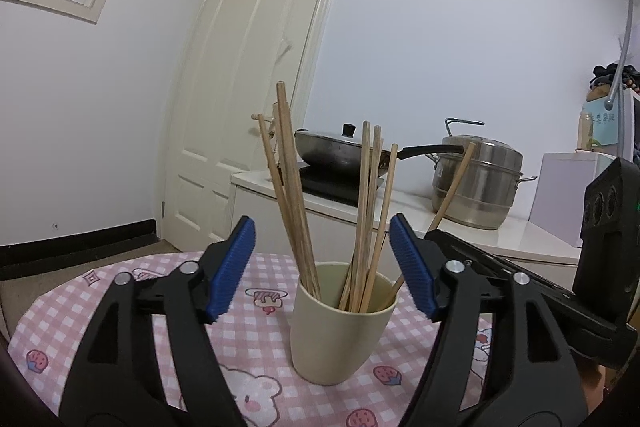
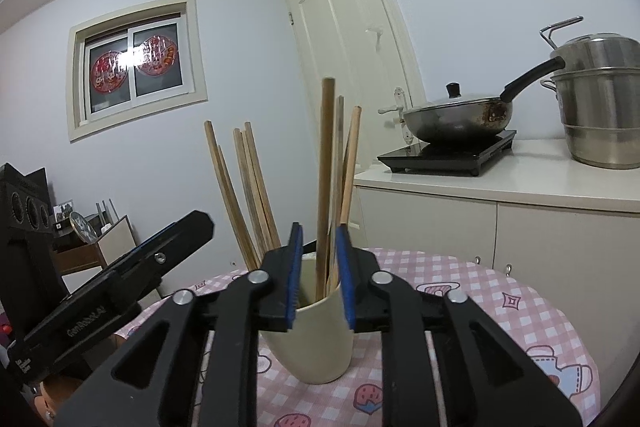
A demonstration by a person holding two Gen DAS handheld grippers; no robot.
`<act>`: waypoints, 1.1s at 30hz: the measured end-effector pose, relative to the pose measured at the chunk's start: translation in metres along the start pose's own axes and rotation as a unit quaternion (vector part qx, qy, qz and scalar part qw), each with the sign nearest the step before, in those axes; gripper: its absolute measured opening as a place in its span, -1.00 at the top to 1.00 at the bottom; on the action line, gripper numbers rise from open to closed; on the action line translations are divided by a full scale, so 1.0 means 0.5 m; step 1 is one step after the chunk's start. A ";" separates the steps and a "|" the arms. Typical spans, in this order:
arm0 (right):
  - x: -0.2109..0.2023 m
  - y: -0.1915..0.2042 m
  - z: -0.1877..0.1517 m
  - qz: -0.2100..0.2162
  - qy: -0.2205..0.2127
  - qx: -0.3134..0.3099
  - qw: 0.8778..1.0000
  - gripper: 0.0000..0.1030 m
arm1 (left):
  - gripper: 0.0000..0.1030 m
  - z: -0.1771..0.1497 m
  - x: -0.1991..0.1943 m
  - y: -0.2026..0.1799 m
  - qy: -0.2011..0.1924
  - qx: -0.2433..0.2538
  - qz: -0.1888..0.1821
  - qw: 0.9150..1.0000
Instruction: Organize utensils
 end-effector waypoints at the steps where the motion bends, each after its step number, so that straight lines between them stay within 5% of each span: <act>1: -0.004 -0.001 0.000 -0.001 -0.001 0.003 1.000 0.45 | -0.42 0.001 -0.004 0.002 0.000 -0.001 0.002 1.000; 9: -0.027 0.008 0.006 -0.014 0.002 -0.003 1.000 0.27 | -0.58 -0.002 -0.018 0.009 0.019 0.011 0.043 0.999; 12: -0.037 0.014 0.005 -0.024 0.008 -0.007 1.000 0.05 | -0.76 -0.012 -0.020 0.009 0.033 0.013 0.051 0.998; 22: -0.101 0.024 -0.010 -0.085 0.031 -0.009 0.996 -0.55 | -0.84 -0.036 -0.071 0.012 0.065 0.014 0.074 0.995; 33: -0.163 0.064 0.004 -0.117 0.027 -0.033 0.992 -0.81 | -0.87 -0.016 -0.161 -0.008 0.019 0.036 0.111 0.993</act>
Point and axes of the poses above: each gripper's, at about its wrist camera, not at the fingertips, and x roughly the way its jaws point, y to its left, z to its top, the point moved 6 cm from there along x, roughly the way its jaws point, and after that the axes turned 13 degrees about -x, right-handed, at the moved point
